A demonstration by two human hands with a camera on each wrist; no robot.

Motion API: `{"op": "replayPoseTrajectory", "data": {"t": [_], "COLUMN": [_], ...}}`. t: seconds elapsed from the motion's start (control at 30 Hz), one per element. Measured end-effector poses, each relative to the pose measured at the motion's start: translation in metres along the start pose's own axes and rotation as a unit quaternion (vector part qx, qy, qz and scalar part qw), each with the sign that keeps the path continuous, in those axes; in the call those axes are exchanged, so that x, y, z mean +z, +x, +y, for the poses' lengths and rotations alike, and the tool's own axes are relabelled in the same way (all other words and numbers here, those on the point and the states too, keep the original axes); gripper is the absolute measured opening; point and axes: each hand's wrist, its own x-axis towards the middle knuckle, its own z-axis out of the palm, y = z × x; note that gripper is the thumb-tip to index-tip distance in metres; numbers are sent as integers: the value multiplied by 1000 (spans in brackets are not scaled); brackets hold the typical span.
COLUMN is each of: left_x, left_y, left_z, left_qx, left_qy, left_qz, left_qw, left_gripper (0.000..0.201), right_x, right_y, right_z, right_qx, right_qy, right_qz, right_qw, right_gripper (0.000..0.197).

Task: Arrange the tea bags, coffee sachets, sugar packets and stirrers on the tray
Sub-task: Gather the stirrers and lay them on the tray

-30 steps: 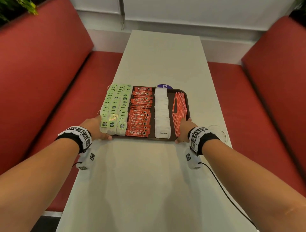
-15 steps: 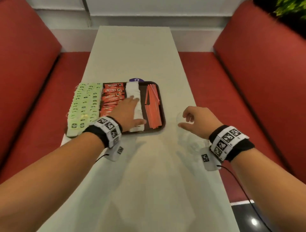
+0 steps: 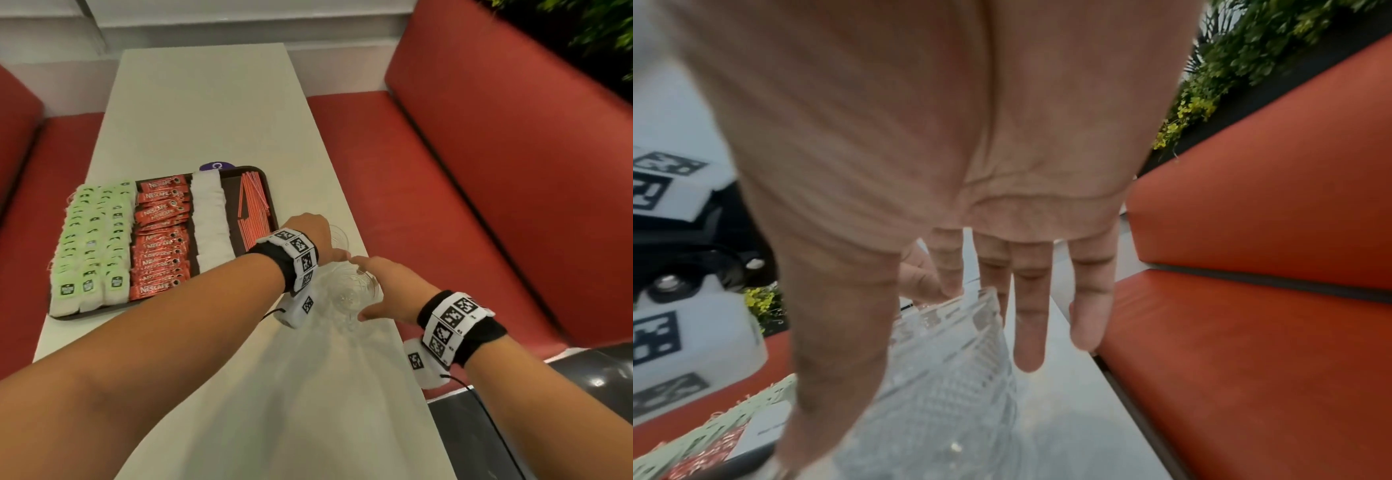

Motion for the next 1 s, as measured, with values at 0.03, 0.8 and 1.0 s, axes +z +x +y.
{"op": "replayPoseTrajectory", "data": {"t": [0.03, 0.8, 1.0], "left_x": [-1, -46, -47], "left_y": [0, 132, 150], "left_z": [1, -111, -132], "left_qx": [2, 76, 75], "left_qy": [6, -105, -145], "left_qz": [-3, 37, 59], "left_qw": [1000, 991, 985], "left_gripper": [64, 94, 97], "right_x": [1, -13, -11], "right_y": [1, 135, 158], "right_z": [0, -50, -68], "right_qx": [-5, 22, 23], "right_qy": [3, 27, 37], "right_qz": [1, 119, 125], "right_qw": [1000, 992, 991], "right_gripper": [108, 103, 104]}}
